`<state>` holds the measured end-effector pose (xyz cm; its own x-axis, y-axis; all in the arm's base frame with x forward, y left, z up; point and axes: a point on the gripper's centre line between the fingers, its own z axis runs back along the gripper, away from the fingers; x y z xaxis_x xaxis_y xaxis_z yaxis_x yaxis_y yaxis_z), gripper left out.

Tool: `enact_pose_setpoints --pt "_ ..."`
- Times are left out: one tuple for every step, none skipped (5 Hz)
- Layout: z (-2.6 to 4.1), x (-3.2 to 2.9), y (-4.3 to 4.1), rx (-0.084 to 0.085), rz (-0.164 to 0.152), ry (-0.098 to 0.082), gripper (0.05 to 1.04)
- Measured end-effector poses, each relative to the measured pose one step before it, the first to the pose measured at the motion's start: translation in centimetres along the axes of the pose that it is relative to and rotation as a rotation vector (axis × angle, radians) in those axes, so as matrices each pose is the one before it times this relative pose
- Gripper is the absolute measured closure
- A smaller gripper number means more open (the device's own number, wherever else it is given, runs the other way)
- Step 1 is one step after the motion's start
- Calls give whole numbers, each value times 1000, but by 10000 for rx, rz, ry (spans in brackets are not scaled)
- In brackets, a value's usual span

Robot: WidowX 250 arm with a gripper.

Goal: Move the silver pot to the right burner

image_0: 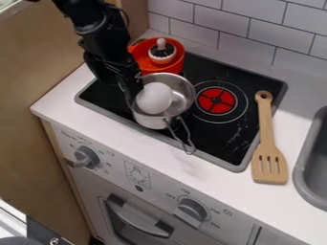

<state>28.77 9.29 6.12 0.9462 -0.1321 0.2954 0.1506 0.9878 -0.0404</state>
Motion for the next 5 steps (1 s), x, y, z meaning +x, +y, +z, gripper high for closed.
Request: enact_pose_setpoints --pt "-882 -48 73 10 -58 -221 84" --pt "-611 130 150 -81 -103 -298 84" --pt "-664 -175 143 -101 -42 -263 84" --pt "-66 -108 -26 -144 22 -237 84" --pt "-128 -307 -116 -170 21 -223 84"
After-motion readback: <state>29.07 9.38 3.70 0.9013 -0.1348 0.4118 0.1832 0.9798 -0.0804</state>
